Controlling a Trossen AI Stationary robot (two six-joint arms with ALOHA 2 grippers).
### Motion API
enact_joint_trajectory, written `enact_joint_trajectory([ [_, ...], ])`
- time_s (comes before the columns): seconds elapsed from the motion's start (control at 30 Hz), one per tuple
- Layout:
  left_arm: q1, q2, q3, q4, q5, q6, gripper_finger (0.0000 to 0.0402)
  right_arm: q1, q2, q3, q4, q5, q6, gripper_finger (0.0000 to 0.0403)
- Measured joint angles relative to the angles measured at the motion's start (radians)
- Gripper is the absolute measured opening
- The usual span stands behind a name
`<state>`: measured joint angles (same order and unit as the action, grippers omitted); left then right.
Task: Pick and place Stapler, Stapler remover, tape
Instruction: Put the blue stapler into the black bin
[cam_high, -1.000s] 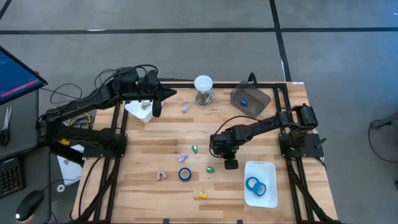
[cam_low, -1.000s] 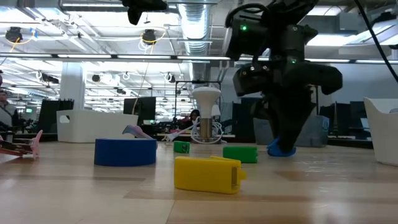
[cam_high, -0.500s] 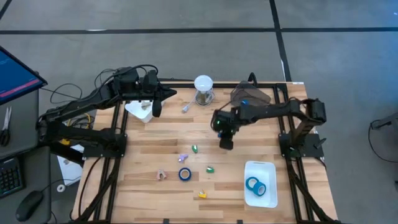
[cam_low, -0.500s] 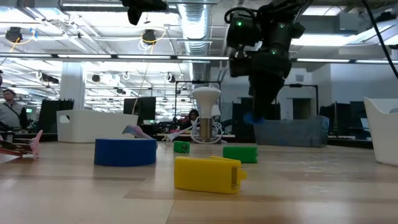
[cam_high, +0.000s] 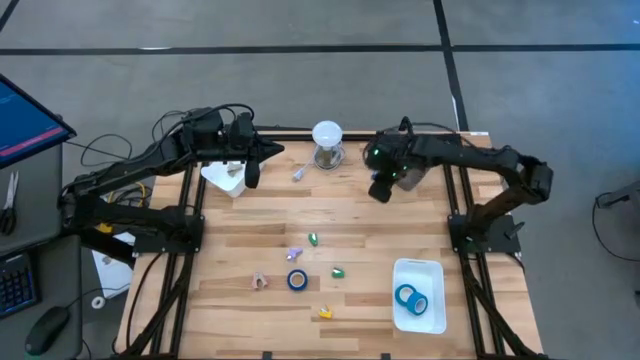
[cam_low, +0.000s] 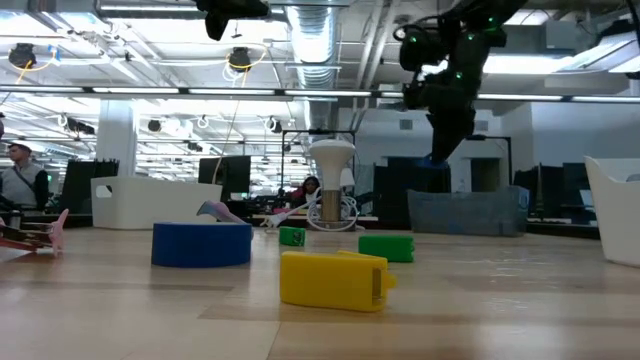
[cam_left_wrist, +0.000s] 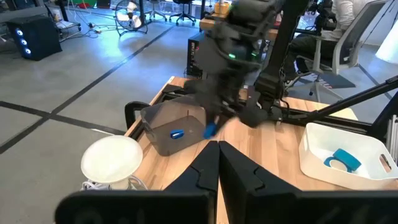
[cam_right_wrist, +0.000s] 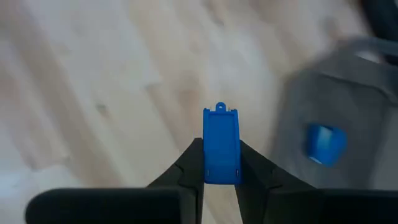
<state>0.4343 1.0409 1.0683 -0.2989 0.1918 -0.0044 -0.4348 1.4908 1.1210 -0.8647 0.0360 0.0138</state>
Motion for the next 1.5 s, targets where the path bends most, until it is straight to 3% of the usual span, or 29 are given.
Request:
enact_joint_trajectory([
  [0.7,0.0,0.0,0.0,0.0,0.0,0.0,0.0003,-0.383,-0.014,0.0,-0.101,0.018,-0.088,0.005],
  [1.0,0.0,0.0,0.0,0.0,0.0,0.0,0.0003,-0.434,-0.001,0.0,-0.1,0.018,-0.085,0.005],
  [1.5,0.0,0.0,0.0,0.0,0.0,0.0,0.0003,-0.439,0.198,-0.001,-0.089,0.044,-0.102,0.005],
])
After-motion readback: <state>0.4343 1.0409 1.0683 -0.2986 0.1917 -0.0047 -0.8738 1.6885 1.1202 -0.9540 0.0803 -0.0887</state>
